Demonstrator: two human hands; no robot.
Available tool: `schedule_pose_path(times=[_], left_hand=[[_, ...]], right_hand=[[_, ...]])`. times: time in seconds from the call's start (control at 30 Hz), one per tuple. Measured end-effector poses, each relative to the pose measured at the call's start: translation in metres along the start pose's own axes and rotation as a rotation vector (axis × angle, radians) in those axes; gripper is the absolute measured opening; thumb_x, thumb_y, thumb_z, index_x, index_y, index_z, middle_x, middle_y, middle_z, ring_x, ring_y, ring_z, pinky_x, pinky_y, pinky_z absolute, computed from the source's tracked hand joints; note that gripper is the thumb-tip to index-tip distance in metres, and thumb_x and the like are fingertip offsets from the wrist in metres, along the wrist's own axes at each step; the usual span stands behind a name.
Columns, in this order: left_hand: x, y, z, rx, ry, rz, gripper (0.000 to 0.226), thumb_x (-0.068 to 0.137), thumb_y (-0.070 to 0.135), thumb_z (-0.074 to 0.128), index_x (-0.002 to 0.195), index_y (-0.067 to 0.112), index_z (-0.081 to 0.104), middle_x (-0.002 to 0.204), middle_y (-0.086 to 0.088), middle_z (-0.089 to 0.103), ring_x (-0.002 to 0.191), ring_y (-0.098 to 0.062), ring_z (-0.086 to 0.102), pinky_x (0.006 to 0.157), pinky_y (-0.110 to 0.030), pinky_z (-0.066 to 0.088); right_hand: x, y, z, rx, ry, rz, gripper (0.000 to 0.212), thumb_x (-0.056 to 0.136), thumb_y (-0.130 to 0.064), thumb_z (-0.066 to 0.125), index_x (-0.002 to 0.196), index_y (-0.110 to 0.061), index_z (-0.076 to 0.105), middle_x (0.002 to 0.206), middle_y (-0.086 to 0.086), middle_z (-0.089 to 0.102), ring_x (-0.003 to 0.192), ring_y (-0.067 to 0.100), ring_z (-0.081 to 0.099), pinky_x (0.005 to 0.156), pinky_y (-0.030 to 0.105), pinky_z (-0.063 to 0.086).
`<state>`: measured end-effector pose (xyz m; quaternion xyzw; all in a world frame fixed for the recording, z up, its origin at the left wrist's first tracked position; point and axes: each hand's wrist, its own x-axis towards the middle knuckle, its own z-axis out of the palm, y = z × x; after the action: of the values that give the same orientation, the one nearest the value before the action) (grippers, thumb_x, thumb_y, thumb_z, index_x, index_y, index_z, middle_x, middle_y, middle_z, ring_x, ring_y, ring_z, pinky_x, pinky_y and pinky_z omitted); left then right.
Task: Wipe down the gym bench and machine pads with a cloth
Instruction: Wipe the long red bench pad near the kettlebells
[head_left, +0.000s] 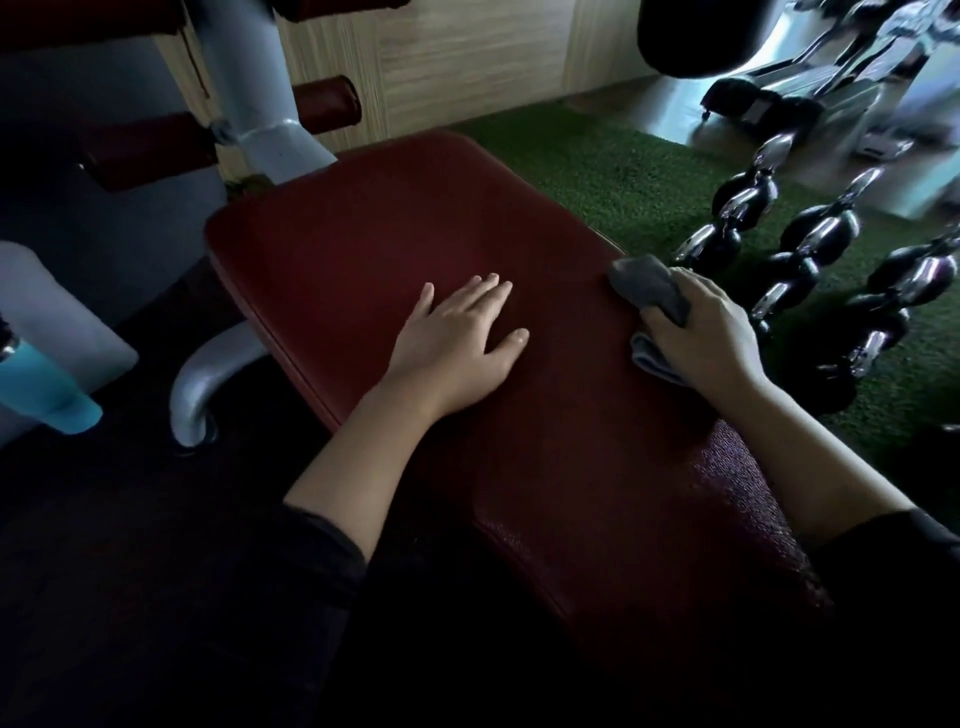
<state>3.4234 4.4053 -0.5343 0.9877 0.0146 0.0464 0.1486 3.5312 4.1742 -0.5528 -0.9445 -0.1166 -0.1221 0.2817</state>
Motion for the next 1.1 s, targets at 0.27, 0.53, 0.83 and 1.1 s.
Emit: schedule_pose_path(times=[0.27,0.53,0.83,1.1], left_hand=[[-0.041,-0.056,-0.025,0.092,0.137,-0.003,0.054,0.1,0.049,0.029,0.151,0.032,0.026,0.159,0.013,0.018,0.146,-0.002,0.009,0.121,-0.042,-0.003],[-0.058,-0.081,-0.016,0.068,0.146,0.004,0.064,0.09,0.063,0.006,0.147,0.043,0.027,0.158,0.015,0.022,0.147,-0.004,0.009,0.119,-0.042,-0.007],[-0.057,-0.082,-0.012,0.068,0.176,-0.016,0.059,0.093,0.058,0.011,0.147,0.044,0.029,0.157,0.017,0.022,0.146,-0.003,0.009,0.119,-0.042,-0.007],[-0.056,-0.083,-0.01,0.067,0.193,-0.019,0.055,0.095,0.054,0.017,0.147,0.043,0.03,0.158,0.016,0.022,0.147,-0.004,0.01,0.118,-0.042,-0.007]], right_hand=[[-0.05,-0.04,0.006,0.2,0.002,-0.394,0.042,0.095,-0.031,0.046,0.131,-0.014,0.058,0.142,0.001,0.05,0.14,0.018,0.034,0.114,0.057,0.024],[-0.071,-0.104,0.009,0.318,-0.465,-0.502,0.048,0.087,-0.003,0.053,0.127,-0.028,0.06,0.135,-0.024,0.044,0.142,0.006,0.024,0.117,0.058,-0.004],[-0.074,-0.108,0.003,0.615,-0.573,-0.508,0.041,0.073,0.0,0.045,0.076,-0.031,0.071,0.096,-0.016,0.073,0.124,0.003,0.052,0.115,0.049,0.024],[-0.094,-0.135,0.011,-0.068,-0.261,-0.202,0.062,0.084,-0.068,0.047,0.13,-0.026,0.049,0.134,0.006,0.041,0.13,0.03,0.033,0.109,0.051,0.03]])
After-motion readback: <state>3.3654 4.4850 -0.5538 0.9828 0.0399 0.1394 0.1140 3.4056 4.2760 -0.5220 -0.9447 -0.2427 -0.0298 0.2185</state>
